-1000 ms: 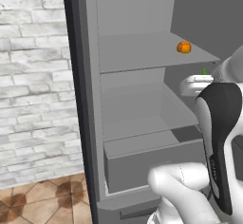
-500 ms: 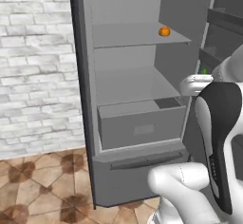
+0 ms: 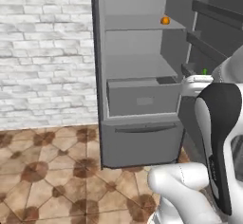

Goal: Open the fridge, remove the orange, carrot, and steak, and place them on any counter.

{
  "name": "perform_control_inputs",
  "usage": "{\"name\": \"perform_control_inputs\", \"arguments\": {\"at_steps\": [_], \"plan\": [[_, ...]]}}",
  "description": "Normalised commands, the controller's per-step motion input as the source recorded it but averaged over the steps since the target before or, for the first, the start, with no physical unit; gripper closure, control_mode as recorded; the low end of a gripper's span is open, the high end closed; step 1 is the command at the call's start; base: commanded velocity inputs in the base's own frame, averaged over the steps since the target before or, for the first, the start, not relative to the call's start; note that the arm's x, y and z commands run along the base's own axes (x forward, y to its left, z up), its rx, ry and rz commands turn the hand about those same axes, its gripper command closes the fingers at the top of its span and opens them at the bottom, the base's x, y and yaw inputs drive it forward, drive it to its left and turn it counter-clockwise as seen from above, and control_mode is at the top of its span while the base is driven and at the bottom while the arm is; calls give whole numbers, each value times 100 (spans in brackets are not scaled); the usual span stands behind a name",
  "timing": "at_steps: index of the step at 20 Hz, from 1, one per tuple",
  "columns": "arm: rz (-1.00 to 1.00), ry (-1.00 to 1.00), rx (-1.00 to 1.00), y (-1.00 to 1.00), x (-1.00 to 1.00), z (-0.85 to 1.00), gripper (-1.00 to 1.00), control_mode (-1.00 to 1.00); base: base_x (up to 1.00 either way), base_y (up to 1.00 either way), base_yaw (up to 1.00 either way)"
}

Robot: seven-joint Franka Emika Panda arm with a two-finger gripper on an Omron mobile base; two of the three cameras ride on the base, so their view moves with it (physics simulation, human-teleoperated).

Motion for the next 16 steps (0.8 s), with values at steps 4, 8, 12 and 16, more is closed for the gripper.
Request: {"name": "perform_control_inputs", "arguments": {"at_steps": [4, 8, 12, 16], "plan": [[0, 0, 0, 0, 0, 0, 100, 100, -100, 50, 58], [0, 0, 0, 0, 0, 0, 100, 100, -38, 67, 92], [0, 0, 0, 0, 0, 0, 100, 100, -13, 44, 100], [0, 0, 0, 0, 0, 0, 100, 100, -12, 30, 100]]}}
